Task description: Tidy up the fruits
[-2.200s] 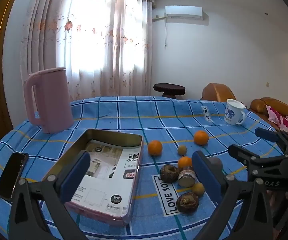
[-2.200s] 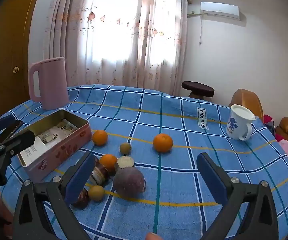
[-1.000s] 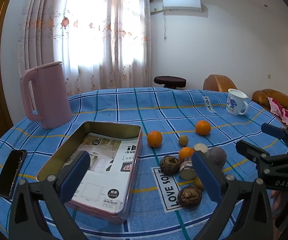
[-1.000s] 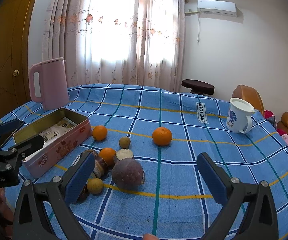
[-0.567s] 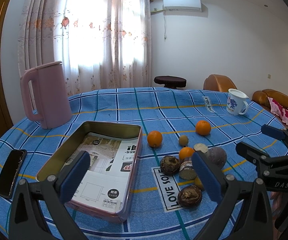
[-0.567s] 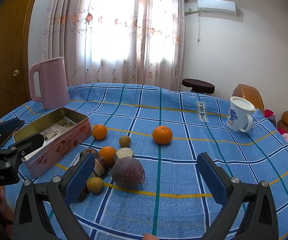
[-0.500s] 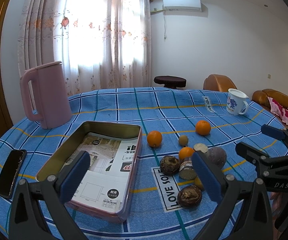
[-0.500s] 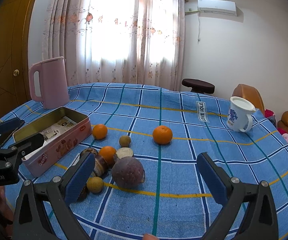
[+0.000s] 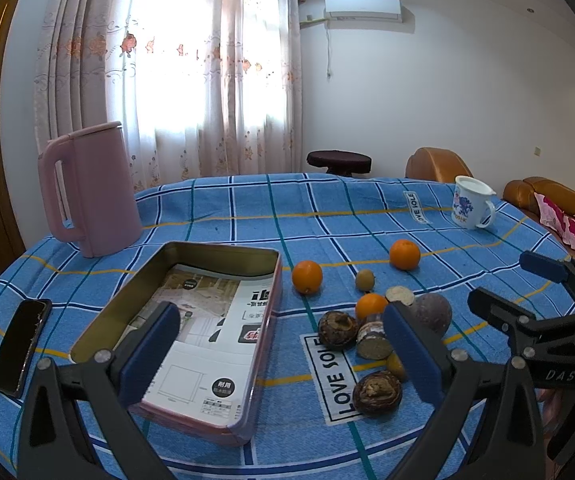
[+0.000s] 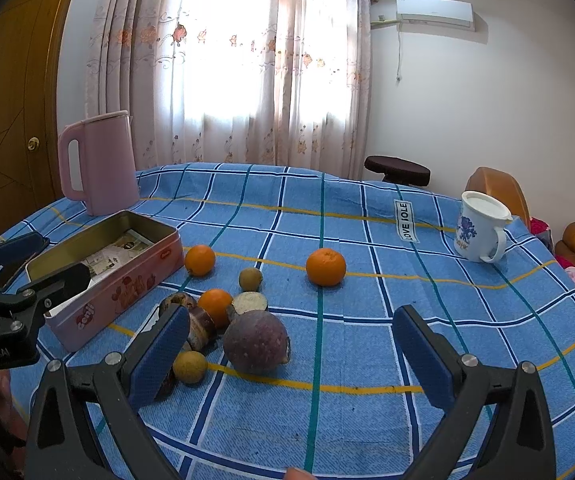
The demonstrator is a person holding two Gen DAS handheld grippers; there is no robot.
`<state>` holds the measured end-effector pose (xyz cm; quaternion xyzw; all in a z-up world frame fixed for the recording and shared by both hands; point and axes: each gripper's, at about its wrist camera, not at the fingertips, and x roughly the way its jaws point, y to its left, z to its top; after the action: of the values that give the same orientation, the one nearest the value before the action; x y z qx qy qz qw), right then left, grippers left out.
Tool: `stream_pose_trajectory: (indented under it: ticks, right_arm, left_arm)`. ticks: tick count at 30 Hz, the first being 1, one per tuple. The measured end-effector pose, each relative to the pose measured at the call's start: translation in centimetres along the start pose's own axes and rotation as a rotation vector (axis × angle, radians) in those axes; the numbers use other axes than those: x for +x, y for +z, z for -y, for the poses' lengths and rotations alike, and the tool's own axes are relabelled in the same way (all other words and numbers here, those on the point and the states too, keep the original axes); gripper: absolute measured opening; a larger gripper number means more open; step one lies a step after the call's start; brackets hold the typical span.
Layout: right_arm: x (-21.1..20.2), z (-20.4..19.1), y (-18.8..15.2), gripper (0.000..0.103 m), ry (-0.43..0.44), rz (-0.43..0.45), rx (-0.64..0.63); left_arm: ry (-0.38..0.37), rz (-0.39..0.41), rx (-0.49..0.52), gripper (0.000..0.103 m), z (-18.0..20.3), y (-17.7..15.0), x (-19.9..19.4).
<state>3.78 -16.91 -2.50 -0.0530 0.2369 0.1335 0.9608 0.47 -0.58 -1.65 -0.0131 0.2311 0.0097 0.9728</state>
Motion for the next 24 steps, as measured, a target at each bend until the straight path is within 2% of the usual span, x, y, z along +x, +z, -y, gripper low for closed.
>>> stream_pose_trajectory:
  ticks: [9, 18, 21, 24]
  right_arm:
    - [0.3, 0.2, -0.3, 0.102, -0.009, -0.009, 0.003]
    - [1.5, 1.9, -2.1, 0.102, 0.0, -0.056, 0.025]
    - [2.2, 2.1, -2.5, 0.101, 0.03, -0.081, 0.038]
    - [2.5, 1.8, -2.5, 0.099, 0.06, -0.09, 0.03]
  left_arm:
    - [-0.006, -0.004, 0.008, 0.103, 0.4, -0.3, 0.2]
    - [-0.051, -0.036, 0.046, 0.103, 2.1, -1.9, 0.6]
    - [-0.082, -0.06, 0.069, 0.099, 3.2, -2.7, 1.0]
    - [-0.103, -0.084, 0.098, 0.091, 4.2, -3.2, 1.4]
